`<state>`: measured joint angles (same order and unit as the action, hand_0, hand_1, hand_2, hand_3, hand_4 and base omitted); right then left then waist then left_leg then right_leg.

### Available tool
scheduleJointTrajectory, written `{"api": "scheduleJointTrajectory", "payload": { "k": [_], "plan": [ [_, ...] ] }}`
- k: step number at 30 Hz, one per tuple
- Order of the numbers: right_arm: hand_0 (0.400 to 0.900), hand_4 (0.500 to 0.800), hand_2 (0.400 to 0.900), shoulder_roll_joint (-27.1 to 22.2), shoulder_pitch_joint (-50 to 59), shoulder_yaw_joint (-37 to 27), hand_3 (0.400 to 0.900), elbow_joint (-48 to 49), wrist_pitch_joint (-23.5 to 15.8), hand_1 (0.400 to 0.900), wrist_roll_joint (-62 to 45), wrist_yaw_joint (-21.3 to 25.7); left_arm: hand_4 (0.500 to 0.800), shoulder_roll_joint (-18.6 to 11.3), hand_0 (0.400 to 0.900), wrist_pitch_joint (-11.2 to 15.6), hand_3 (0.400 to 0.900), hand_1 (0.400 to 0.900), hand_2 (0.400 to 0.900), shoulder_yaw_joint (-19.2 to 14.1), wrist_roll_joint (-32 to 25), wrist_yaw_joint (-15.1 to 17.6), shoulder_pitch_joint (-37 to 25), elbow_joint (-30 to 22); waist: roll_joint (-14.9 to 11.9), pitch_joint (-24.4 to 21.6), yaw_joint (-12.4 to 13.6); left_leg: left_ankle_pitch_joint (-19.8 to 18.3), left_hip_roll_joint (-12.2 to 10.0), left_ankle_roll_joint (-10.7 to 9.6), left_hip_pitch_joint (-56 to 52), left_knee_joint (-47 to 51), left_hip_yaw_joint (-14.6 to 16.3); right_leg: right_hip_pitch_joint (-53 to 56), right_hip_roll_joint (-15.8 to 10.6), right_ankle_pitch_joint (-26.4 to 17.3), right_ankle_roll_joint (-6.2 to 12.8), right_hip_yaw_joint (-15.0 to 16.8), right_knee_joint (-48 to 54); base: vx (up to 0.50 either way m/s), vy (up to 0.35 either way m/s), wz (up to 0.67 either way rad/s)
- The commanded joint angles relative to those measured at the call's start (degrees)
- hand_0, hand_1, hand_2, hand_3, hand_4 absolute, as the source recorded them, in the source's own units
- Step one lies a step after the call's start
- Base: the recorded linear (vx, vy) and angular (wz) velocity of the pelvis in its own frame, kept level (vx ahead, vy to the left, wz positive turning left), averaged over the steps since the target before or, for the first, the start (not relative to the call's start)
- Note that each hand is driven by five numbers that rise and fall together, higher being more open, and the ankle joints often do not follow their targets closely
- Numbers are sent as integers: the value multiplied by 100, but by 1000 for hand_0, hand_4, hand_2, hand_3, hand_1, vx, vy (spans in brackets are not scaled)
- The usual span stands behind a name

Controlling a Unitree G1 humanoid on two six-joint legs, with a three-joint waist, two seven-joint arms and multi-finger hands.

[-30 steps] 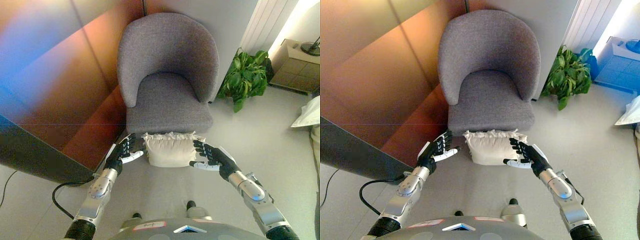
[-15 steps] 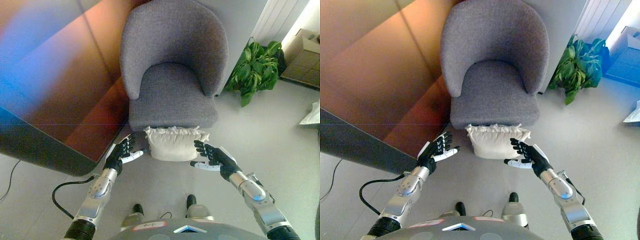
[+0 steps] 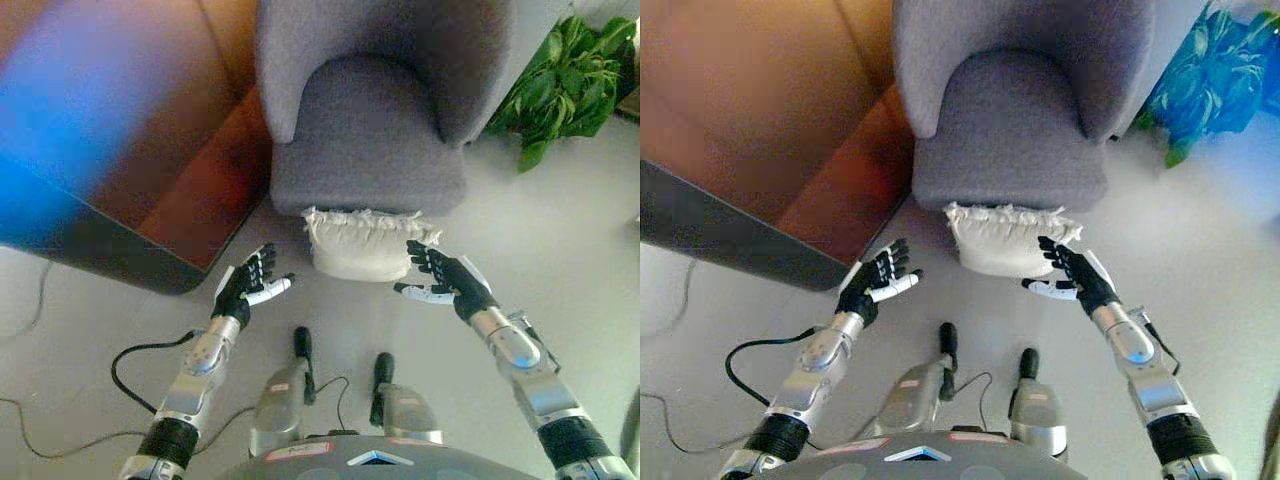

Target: Pick up the pillow and put it on the sofa.

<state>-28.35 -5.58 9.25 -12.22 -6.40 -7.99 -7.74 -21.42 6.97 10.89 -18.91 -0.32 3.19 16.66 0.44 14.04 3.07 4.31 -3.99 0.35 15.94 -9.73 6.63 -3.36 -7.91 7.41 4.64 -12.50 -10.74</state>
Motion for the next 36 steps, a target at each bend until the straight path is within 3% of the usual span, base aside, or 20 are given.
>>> {"api": "scheduleJointTrajectory", "payload": {
  "k": [1, 2, 3, 4, 5, 6, 8, 9, 12, 14, 16, 17, 19, 22, 25, 28, 30, 36],
  "plan": [
    [900, 800, 900, -164, 401, -56, 900, 312, -503, 900, 7, 226, 800, -181, 900, 547, 900, 900, 900, -308, -134, 178, -175, -624, -230, -576, 60, 173, 142, -202, 787, -446, -68, 1430, -90, 280, 64, 0, 488, 457, 214, -1],
    [900, 800, 900, -79, 458, 53, 900, 218, -466, 900, 61, 234, 800, -248, 900, 520, 900, 900, 900, -173, -49, 217, -265, -622, -383, -623, 41, -33, 295, 18, 591, -425, -80, 1091, -308, -186, 136, 95, -676, 456, 215, -2],
    [900, 800, 900, -78, 461, 53, 900, 216, -467, 900, 62, 235, 800, -248, 900, 520, 900, 900, 900, -173, -49, 218, -267, -621, -380, -648, 52, -4, 288, 26, 611, -394, -70, 1044, -307, -198, 140, 111, -687, 477, 336, 16],
    [900, 800, 900, 9, 562, 171, 900, 194, -456, 900, 72, 237, 800, -353, 900, 483, 900, 900, 900, -101, 58, 263, -324, -666, -419, -537, -71, -213, 435, 240, 243, -264, -36, 389, -469, -1081, 209, 216, -1975, 189, 200, 6],
    [900, 800, 900, 8, 569, 171, 900, 189, -457, 900, 72, 238, 800, -352, 900, 483, 900, 900, 900, -103, 58, 264, -329, -665, -410, -554, -56, -183, 422, 245, 257, -232, -23, 350, -458, -1101, 208, 236, -1976, 297, 310, 4],
    [900, 800, 900, 67, 646, 253, 900, 139, -447, 900, 63, 250, 800, -421, 900, 463, 900, 900, 900, -88, 105, 321, -389, -673, -372, -471, -101, -283, 448, 378, 53, -145, 31, 122, -523, -1382, 256, 161, -2604, 188, 198, -11],
    [900, 800, 900, 151, 754, 376, 900, 77, -384, 900, 106, 268, 800, -479, 900, 422, 900, 900, 900, -78, 159, 415, -474, -728, -304, -357, -185, -390, 474, 464, -385, 148, 88, -374, -727, -1355, 307, -27, -3120, 394, 196, -5],
    [900, 800, 900, 161, 772, 371, 900, 142, -357, 900, 88, 280, 800, -473, 900, 427, 900, 900, 900, -123, 116, 479, -505, -726, -251, -275, -265, -419, 461, 439, -672, 362, 23, -770, -709, -1128, 228, -135, -2827, 370, 66, 4],
    [900, 800, 900, 113, 750, 321, 900, 233, -318, 900, 103, 262, 800, -445, 900, 446, 900, 900, 900, -151, 59, 477, -478, -722, -234, -192, -332, -485, 424, 338, -835, 422, -85, -879, -826, -1084, 244, -308, -2165, 348, -102, 7],
    [900, 800, 900, -37, 907, 286, 900, 246, -354, 900, 415, 407, 800, -407, 900, 484, 900, 900, 900, -140, 77, 488, -516, -638, -336, -130, -337, -729, 312, 47, -954, 393, -207, -983, -1095, -1280, 399, -374, -311, 355, -335, 19],
    [900, 800, 900, -147, 1059, 276, 900, 204, -348, 900, 686, 569, 800, -436, 900, 515, 900, 900, 900, -175, 67, 556, -653, -590, -429, -96, -403, -828, 221, -156, -1023, 407, -362, -1060, -1195, -1762, 631, -144, 687, 331, -356, 50],
    [900, 800, 900, -245, 1172, 305, 900, 134, -350, 900, 967, 698, 800, -457, 900, 549, 900, 900, 900, -181, 65, 588, -734, -567, -428, -59, -437, -942, 78, -266, -1134, 427, -455, -1164, -1181, -2112, 762, 125, 1126, 350, -348, 70],
    [900, 800, 900, -460, 1392, 382, 900, 80, -268, 900, 1606, 897, 800, -495, 900, 587, 900, 900, 900, -133, 33, 722, -949, -461, -488, -36, -470, -972, -32, -404, -1219, 476, -622, -1316, -1231, -2356, 870, 383, 1037, 298, -331, 69],
    [900, 800, 900, -812, 1959, 558, 900, -126, -227, 900, 2420, 1277, 800, -415, 900, 647, 900, 900, 900, 89, -44, 979, -1419, -349, -489, 109, -414, -969, -179, -562, -1084, 501, -760, -1527, -1152, -2079, 809, 185, 726, 99, -323, 68],
    [900, 800, 900, -1124, 2886, 1021, 900, -587, -15, 900, 2929, 1666, 800, -142, 900, 616, 900, 900, 900, 498, -246, 1224, -2259, 17, -278, 375, -488, -966, -435, -658, -648, 191, -869, -1846, -1043, -1761, 655, -63, 231, -2, -353, 95],
    [900, 800, 900, -1480, 3371, 1247, 900, -666, 177, 900, 3573, 1810, 800, 47, 900, 590, 900, 900, 900, 824, -312, 1154, -2624, -108, -69, 716, -656, -746, -547, -597, -18, -116, -331, -2134, -1211, -1531, 573, -311, -128, -100, -194, 87],
    [900, 800, 900, -1593, 3683, 1376, 900, -733, 206, 900, 3766, 1905, 800, 90, 900, 584, 900, 900, 900, 875, -284, 1231, -2885, -134, 36, 864, -702, -621, -573, -579, 233, -171, -150, -2446, -1190, -1436, 525, -342, -366, -87, -42, 4],
    [900, 800, 900, -1444, 4867, 1893, 900, -1561, 324, 900, 3518, 2243, 800, 180, 900, 619, 900, 900, 900, 1069, -294, 1726, -4077, 591, 135, 1244, -708, -654, -513, -614, 1132, -490, -220, -3557, -1276, -1231, 520, -91, -1222, -86, -34, 4]
  ]
}}
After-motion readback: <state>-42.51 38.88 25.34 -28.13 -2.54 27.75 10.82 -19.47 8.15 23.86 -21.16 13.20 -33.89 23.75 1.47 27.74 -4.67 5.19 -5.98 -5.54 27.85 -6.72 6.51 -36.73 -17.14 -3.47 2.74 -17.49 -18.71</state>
